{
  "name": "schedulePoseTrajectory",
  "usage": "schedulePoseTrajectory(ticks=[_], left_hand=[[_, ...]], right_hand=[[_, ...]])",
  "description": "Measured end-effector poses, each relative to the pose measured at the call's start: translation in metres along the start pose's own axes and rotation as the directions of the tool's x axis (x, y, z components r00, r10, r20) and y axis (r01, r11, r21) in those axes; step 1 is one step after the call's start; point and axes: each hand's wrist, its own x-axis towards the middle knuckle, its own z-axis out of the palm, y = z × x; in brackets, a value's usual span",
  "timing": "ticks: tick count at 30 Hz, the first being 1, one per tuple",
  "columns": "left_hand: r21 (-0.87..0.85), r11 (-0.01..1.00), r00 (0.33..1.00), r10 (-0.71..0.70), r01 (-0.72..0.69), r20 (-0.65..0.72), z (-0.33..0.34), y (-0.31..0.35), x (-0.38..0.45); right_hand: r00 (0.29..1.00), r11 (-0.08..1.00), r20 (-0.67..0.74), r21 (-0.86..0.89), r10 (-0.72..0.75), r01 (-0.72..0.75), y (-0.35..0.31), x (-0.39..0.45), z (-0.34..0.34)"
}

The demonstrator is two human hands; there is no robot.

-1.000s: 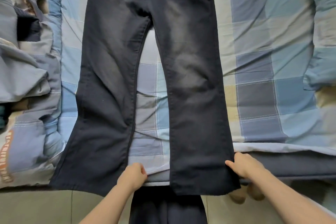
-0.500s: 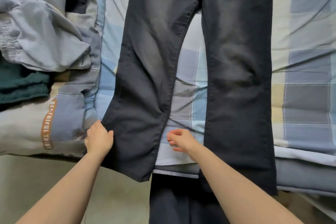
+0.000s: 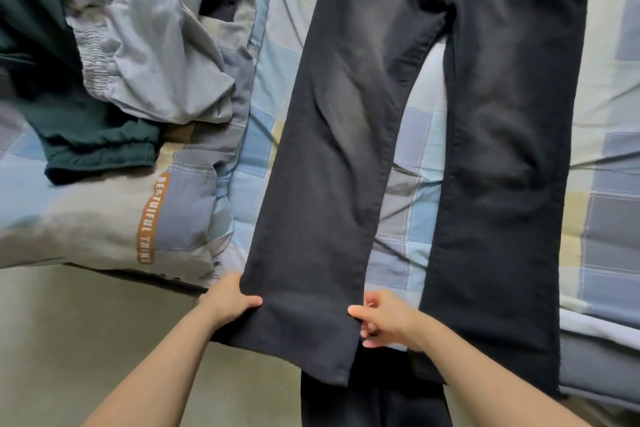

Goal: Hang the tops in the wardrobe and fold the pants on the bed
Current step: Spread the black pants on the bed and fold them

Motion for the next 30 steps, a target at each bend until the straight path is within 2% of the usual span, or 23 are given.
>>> schedulePoseTrajectory(ticks=[1,2,3,4,5,7,8,10,13,15,16,17,18,19,21,23,24,25,27,28,30], left_hand=[[0.142,0.987,0.997,-0.068,0.074,-0.046,0.005,0.002,0.001],[0.271,0.950,0.986,-0.133,0.156,-0.101,0.009,0.006,0.001],[0.361,0.905,0.970,-0.172,0.225,-0.174,0.011,0.015,0.000],[0.410,0.870,0.950,-0.179,0.275,-0.257,0.013,0.027,-0.002],[0.438,0.851,0.928,-0.138,0.290,-0.347,0.015,0.042,-0.003],[0.521,0.826,0.863,0.090,0.214,-0.497,0.019,0.076,-0.004],[0.568,0.813,0.827,0.228,0.129,-0.514,0.021,0.095,-0.004],[0.604,0.792,0.786,0.431,-0.093,-0.443,0.027,0.141,0.000],[0.592,0.732,0.726,0.603,-0.337,-0.331,0.043,0.215,0.011],[0.640,0.658,0.685,0.676,-0.397,-0.271,0.054,0.267,0.025],[0.656,0.633,0.682,0.691,-0.410,-0.241,0.060,0.290,0.032],[0.668,0.618,0.689,0.693,-0.415,-0.213,0.066,0.313,0.040],[0.671,0.618,0.709,0.678,-0.409,-0.193,0.070,0.329,0.045],[0.667,0.624,0.730,0.662,-0.408,-0.172,0.075,0.347,0.049],[0.649,0.649,0.762,0.627,-0.398,-0.159,0.082,0.363,0.050],[0.663,0.637,0.742,0.645,-0.393,-0.180,0.092,0.373,0.043],[0.648,0.634,0.701,0.681,-0.423,-0.209,0.097,0.377,0.039],[0.598,0.631,0.647,0.727,-0.495,-0.232,0.103,0.378,0.033],[0.362,0.613,0.573,0.789,-0.703,-0.223,0.108,0.383,0.022],[0.203,0.604,0.569,0.796,-0.770,-0.209,0.108,0.385,0.015],[-0.017,0.608,0.601,0.779,-0.794,-0.181,0.101,0.391,0.004]], right_hand=[[0.996,0.953,-0.085,-0.297,0.033,-0.057,0.008,-0.004,-0.009],[0.990,0.842,-0.135,-0.527,0.048,-0.112,0.013,-0.006,-0.018],[0.985,0.761,-0.167,-0.632,0.048,-0.144,0.012,-0.010,-0.027],[0.983,0.748,-0.181,-0.648,0.030,-0.142,0.010,-0.014,-0.041],[0.980,0.800,-0.198,-0.586,0.013,-0.129,0.005,-0.018,-0.057],[0.948,0.890,-0.311,-0.448,-0.065,-0.086,-0.012,-0.025,-0.098],[0.912,0.911,-0.391,-0.408,-0.120,-0.056,-0.022,-0.028,-0.120],[0.791,0.931,-0.571,-0.364,-0.221,-0.004,-0.042,-0.034,-0.173],[0.518,0.934,-0.802,-0.358,-0.298,-0.016,-0.065,-0.043,-0.251],[0.346,0.965,-0.906,-0.262,-0.243,-0.010,-0.080,-0.047,-0.300],[0.303,0.982,-0.937,-0.189,-0.174,-0.022,-0.082,-0.046,-0.322],[0.306,0.991,-0.947,-0.125,-0.102,-0.055,-0.081,-0.046,-0.341],[0.355,0.992,-0.933,-0.089,-0.053,-0.086,-0.079,-0.043,-0.354],[0.425,0.996,-0.905,-0.050,-0.013,-0.077,-0.075,-0.043,-0.363],[0.572,0.998,-0.820,0.039,0.007,0.043,-0.062,-0.043,-0.360],[0.651,0.987,-0.759,0.093,-0.014,0.129,-0.056,-0.054,-0.350],[0.664,0.980,-0.744,0.063,-0.079,0.186,-0.058,-0.059,-0.346],[0.637,0.970,-0.748,-0.035,-0.185,0.241,-0.063,-0.065,-0.339],[0.518,0.893,-0.739,-0.269,-0.431,0.359,-0.084,-0.079,-0.322],[0.483,0.842,-0.705,-0.325,-0.520,0.431,-0.097,-0.084,-0.311],[0.470,0.759,-0.612,-0.391,-0.637,0.520,-0.132,-0.095,-0.287]])
